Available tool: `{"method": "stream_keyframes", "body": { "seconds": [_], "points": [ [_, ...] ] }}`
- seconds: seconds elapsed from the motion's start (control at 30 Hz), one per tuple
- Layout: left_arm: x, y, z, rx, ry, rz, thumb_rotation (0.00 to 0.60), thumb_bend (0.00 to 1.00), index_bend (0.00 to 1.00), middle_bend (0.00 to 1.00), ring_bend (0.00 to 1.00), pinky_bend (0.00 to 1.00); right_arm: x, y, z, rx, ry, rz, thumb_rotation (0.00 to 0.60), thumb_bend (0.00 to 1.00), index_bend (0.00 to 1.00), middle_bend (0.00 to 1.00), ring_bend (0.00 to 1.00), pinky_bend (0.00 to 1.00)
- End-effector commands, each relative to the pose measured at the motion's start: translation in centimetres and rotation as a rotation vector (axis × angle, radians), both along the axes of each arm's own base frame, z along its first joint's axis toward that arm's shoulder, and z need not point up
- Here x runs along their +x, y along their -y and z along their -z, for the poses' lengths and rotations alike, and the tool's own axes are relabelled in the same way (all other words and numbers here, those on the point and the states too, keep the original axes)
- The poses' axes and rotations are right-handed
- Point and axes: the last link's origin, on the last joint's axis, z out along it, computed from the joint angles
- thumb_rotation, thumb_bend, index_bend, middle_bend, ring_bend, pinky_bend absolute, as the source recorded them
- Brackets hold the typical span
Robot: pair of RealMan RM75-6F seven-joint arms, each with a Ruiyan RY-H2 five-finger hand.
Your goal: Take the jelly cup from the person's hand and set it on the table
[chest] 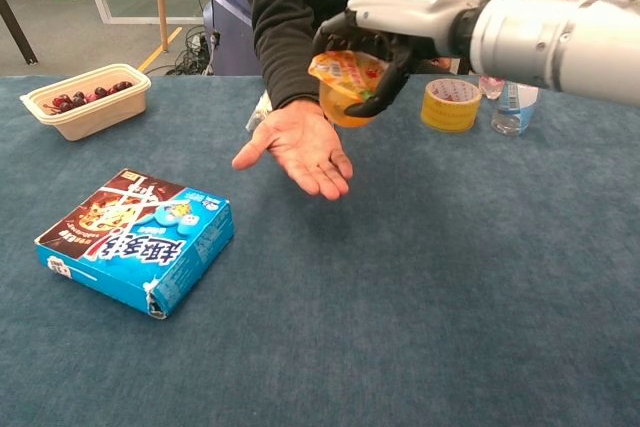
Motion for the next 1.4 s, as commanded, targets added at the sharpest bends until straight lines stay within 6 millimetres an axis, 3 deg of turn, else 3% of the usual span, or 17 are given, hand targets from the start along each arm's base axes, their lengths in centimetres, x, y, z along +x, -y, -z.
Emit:
{"method": "stream_keyframes", "body": {
  "seconds": [0.03, 0.2, 0.33, 0.5, 0.83, 1.03, 1.13, 1.23, 1.4],
  "points": [
    [0.1, 0.0, 0.2, -0.006, 0.002, 0.003, 0.6, 0.3, 0.35, 0.28, 0.23, 0.13, -2.5, -1.0, -1.9, -0.022, -0.029, 0.026, 0.6, 0.41, 0.52, 0.44, 0.31, 0.6],
    [0.2, 0.0, 0.4, -0.011, 0.003, 0.01, 0.6, 0.3, 0.35, 0.28, 0.23, 0.13, -6.0, -2.2, -3.7, -0.05, -0.092, 0.068, 0.6, 0.41, 0.52, 0.44, 0.31, 0.6],
    [0.3, -0.1, 0.7, -0.021, 0.006, 0.014, 0.6, 0.3, 0.35, 0.28, 0.23, 0.13, -8.6, -2.7, -4.0, -0.046, -0.122, 0.121, 0.6, 0.41, 0.52, 0.44, 0.31, 0.6],
    [0.7, -0.1, 1.0, -0.028, 0.007, 0.023, 0.6, 0.3, 0.35, 0.28, 0.23, 0.13, -11.2, -2.7, -3.0, -0.018, -0.162, 0.168, 0.6, 0.41, 0.52, 0.44, 0.31, 0.6],
    [0.6, 0.0, 1.1, -0.027, 0.005, 0.017, 0.6, 0.3, 0.35, 0.28, 0.23, 0.13, -14.0, -1.8, 0.3, 0.01, -0.188, 0.217, 0.6, 0.4, 0.51, 0.41, 0.3, 0.56],
    [0.5, 0.0, 1.2, -0.03, 0.005, 0.011, 0.6, 0.3, 0.35, 0.28, 0.23, 0.13, -14.7, -1.5, 1.6, 0.028, -0.184, 0.233, 0.6, 0.4, 0.31, 0.31, 0.19, 0.43],
    [0.4, 0.0, 1.2, -0.033, 0.005, 0.009, 0.6, 0.3, 0.35, 0.28, 0.23, 0.13, -15.0, -1.5, 1.9, 0.035, -0.193, 0.234, 0.6, 0.39, 0.25, 0.27, 0.16, 0.39],
    [0.4, 0.0, 1.3, -0.034, 0.002, 0.007, 0.6, 0.3, 0.35, 0.28, 0.23, 0.13, -15.2, -1.5, 1.9, 0.037, -0.214, 0.227, 0.6, 0.4, 0.21, 0.25, 0.14, 0.35],
    [0.3, 0.0, 1.4, -0.036, 0.005, 0.006, 0.6, 0.3, 0.35, 0.28, 0.23, 0.13, -15.4, -1.7, 1.7, 0.07, -0.213, 0.26, 0.6, 0.4, 0.05, 0.13, 0.04, 0.23]
  ]
}}
